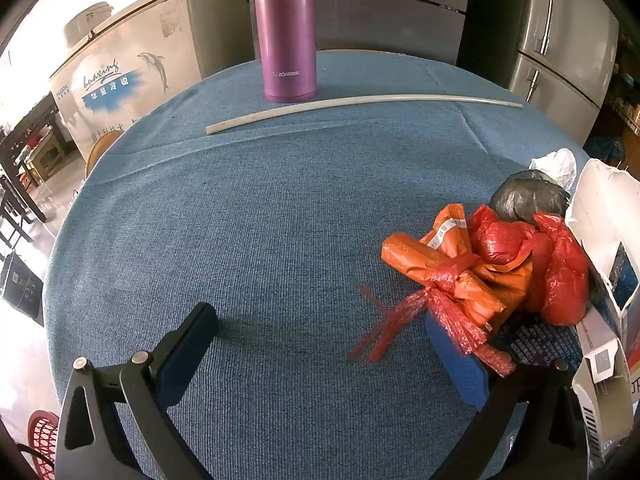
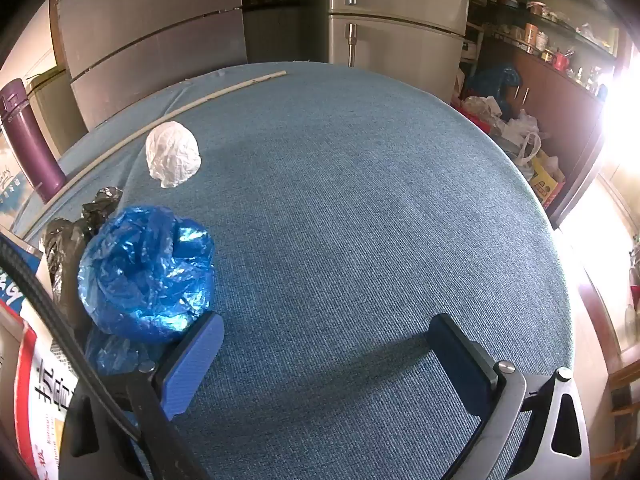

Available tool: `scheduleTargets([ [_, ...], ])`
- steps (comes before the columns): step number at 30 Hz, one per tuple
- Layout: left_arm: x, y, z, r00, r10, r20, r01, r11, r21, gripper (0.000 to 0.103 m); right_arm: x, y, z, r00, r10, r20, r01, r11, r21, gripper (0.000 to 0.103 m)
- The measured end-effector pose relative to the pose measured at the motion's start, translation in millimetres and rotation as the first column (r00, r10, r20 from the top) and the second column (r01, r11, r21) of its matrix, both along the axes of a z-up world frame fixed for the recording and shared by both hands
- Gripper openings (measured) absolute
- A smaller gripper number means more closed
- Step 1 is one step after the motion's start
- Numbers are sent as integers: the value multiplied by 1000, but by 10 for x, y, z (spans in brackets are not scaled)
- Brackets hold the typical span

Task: Collect trash

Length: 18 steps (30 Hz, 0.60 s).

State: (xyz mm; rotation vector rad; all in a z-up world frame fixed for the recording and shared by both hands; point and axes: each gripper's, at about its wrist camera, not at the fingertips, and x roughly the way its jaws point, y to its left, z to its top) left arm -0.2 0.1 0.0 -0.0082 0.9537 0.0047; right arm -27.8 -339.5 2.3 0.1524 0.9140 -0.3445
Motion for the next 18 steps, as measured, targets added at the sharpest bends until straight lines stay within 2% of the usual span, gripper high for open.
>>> scheduleTargets([
  [7, 7, -6, 5, 1000, 12, -11, -12, 1000, 1, 103, 3, 19, 1, 999, -33, -3, 33, 999, -2, 103],
  [10, -41, -58, 55, 997, 8, -78, -6, 1000, 17, 103, -15, 25, 41, 999, 26, -46, -25, 1000, 15, 103],
  [11, -87, -54, 86, 997, 16, -71, -14, 999, 30, 103, -40, 16, 52, 997, 45, -68, -43, 999, 22, 103],
  [14, -349, -36, 326, 999, 14, 37, -17, 996, 93, 103, -249, -113, 106, 996, 46, -82, -43, 999, 29, 103],
  [18, -676, -5, 715, 989, 8, 149, -27, 992, 126, 103, -625, -287, 355, 1000, 24, -13, -25, 999, -45, 103],
])
